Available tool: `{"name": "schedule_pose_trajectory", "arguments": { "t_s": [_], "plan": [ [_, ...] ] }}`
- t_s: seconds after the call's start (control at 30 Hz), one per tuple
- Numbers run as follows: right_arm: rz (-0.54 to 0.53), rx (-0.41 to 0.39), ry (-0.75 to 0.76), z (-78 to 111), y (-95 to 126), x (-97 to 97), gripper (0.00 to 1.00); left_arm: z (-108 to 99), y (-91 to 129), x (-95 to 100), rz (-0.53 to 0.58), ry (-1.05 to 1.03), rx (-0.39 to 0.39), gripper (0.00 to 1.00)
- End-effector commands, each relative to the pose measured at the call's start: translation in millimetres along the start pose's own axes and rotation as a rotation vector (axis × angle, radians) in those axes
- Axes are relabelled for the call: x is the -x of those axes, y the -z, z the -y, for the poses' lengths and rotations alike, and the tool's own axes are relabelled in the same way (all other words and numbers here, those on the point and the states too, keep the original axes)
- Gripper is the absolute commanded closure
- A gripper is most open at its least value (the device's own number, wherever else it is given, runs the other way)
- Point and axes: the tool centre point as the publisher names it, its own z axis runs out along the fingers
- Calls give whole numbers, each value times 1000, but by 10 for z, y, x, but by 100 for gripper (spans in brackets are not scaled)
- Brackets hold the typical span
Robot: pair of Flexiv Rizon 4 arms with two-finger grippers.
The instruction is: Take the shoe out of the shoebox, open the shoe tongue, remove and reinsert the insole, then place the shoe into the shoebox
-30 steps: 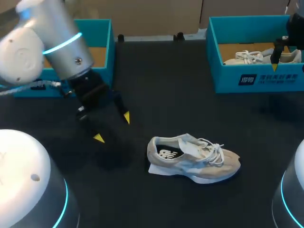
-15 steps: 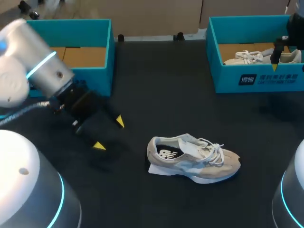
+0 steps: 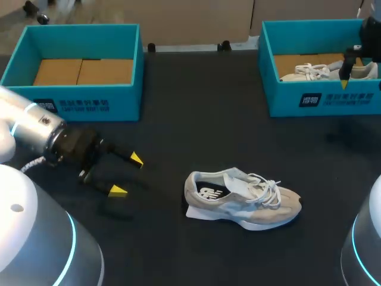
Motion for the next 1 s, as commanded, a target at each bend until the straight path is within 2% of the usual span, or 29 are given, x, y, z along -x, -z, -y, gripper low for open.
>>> {"name": "schedule_pose_trajectory", "arguments": {
  "t_s": [0.03,0.07,0.17,0.33,0.7,0.87,1.0],
  "plan": [
    [-1,2,0,6,-2,1,0,-110,-57,34,40,-5,-37,0],
    [-1,2,0,6,-2,1,0,-173,-97,45,84,-10,-35,0],
    [-1,2,0,6,-2,1,0,-296,-124,79,154,-1,-93,0],
    [-1,2,0,6,-2,1,0,-355,-107,106,255,-10,-140,0],
    [-1,2,0,6,-2,1,0,-449,-179,47,292,1,-170,0],
    [-1,2,0,6,-2,1,0,-429,-272,-49,324,-8,-206,0],
    [-1,2,0,6,-2,1,0,-383,-360,-68,348,-21,-198,0]
  ]
}}
